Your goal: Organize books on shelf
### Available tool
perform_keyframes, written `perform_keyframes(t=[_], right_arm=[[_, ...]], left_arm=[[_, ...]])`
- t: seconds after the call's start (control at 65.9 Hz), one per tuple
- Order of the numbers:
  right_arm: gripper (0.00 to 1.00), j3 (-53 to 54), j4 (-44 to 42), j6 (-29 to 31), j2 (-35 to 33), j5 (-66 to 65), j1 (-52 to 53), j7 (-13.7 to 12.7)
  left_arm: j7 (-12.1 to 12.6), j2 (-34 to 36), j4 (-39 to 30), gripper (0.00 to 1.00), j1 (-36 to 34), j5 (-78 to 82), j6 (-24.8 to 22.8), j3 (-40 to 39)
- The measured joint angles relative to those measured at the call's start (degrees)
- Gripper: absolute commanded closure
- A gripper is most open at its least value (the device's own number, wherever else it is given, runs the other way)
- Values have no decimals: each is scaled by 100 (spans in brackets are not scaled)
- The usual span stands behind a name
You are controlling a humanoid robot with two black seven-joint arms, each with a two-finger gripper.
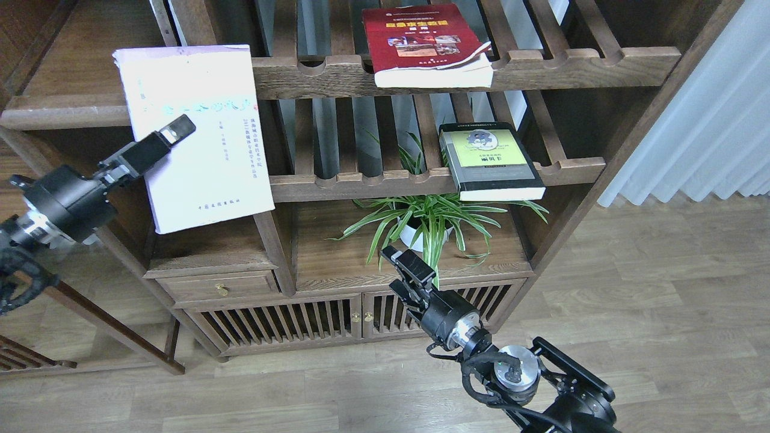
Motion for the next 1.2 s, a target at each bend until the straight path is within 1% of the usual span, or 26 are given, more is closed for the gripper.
perform_keyframes(t=[0.258,0.592,0.819,1.198], right_arm=[[1,-20,-84,0,0,0,119,0],[1,-66,-108,0,0,0,231,0],[1,-76,-114,0,0,1,258,0],[1,-87,-114,0,0,-8,286,0]], left_arm=[[-3,293,2,98,7,-281,2,-348],[-6,363,123,97,26,-396,2,-854],[19,365,444,95,35,-441,1,-1000],[75,308,626,99,24,-309,0,-1471]])
